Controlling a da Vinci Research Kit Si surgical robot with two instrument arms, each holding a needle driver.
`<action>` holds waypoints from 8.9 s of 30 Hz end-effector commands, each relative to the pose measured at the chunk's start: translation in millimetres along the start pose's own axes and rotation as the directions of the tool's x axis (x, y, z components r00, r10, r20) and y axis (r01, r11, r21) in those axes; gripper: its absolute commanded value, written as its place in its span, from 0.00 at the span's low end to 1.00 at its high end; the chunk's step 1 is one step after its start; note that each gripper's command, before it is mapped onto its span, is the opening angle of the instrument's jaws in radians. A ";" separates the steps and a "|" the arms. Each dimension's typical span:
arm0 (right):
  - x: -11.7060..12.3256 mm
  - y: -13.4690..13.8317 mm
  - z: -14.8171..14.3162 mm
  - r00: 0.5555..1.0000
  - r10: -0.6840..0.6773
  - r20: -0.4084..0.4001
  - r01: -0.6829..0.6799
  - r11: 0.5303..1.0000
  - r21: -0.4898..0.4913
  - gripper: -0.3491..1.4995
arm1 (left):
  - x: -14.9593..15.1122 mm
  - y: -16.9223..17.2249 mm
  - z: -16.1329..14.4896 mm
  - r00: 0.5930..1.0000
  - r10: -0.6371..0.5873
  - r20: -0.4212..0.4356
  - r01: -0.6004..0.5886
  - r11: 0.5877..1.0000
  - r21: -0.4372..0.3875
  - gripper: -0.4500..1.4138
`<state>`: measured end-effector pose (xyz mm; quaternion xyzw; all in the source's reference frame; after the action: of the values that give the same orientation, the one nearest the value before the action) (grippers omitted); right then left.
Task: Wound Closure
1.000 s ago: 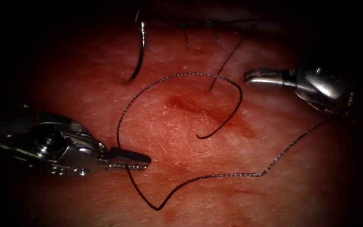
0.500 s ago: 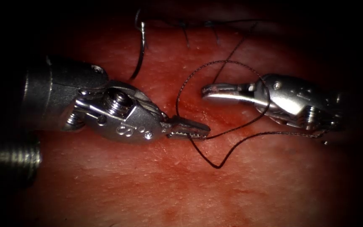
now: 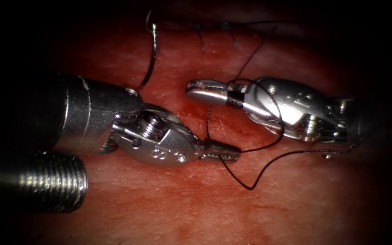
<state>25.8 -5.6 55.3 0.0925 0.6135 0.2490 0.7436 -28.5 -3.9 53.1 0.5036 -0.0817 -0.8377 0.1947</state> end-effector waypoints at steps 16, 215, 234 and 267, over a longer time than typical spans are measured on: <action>-5.2 -0.8 2.2 0.929 -0.100 0.358 0.082 0.995 0.065 0.34 | 3.0 -0.3 -2.3 0.887 0.368 0.280 -0.345 0.930 -0.131 0.00; -8.5 6.5 -5.1 0.794 0.570 -0.213 -0.602 0.688 -0.406 0.58 | -5.6 -1.0 1.7 0.969 0.129 0.211 -0.212 0.872 0.442 0.00; -9.8 7.5 -3.4 0.787 0.591 -0.177 -0.596 0.655 -0.463 0.73 | -7.4 -1.6 2.6 0.974 0.119 0.193 -0.190 0.891 0.412 0.00; -9.1 6.2 -3.0 0.706 0.647 -0.289 -0.687 0.526 -0.501 0.00 | -7.9 -1.7 0.6 0.977 0.123 0.174 -0.184 0.901 0.393 0.00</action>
<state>19.5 -5.0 64.9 0.0811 0.4505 0.6904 0.5602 -25.3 0.9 58.7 0.4620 -0.3067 -0.8196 0.1440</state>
